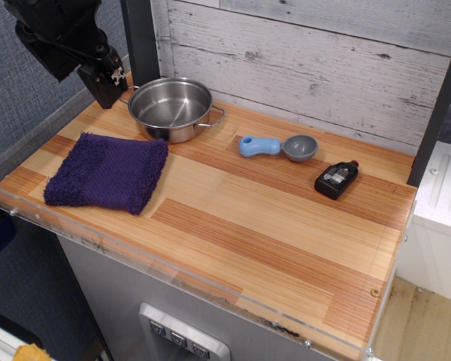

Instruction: Move the purple cloth from left side to right side

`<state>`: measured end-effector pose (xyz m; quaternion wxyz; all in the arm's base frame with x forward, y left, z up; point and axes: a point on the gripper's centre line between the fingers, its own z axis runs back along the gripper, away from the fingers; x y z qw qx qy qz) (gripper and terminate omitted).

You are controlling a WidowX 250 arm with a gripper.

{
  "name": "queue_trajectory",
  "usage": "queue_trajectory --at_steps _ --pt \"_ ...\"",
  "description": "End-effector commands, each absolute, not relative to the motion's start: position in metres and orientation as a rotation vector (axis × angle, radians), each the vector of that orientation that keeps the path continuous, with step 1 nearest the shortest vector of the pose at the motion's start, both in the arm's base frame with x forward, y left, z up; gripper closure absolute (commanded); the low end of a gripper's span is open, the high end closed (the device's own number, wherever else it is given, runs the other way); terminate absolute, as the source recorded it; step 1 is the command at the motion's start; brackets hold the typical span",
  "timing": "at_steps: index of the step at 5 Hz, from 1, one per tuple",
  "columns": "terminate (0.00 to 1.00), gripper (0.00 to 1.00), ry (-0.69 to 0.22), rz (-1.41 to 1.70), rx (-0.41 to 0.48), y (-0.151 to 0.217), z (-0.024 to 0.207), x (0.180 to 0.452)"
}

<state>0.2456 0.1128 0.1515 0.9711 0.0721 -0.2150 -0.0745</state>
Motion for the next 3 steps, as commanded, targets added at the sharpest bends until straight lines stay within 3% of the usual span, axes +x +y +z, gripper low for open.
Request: queue_trajectory --at_steps 1,2,3 --pt "0.00 0.00 -0.434 -0.150 0.146 0.113 0.151 0.246" --pt "0.00 0.00 -0.410 -0.108 0.097 0.146 0.117 0.242" --pt "0.00 0.00 -0.386 -0.077 0.102 0.160 0.096 0.238"
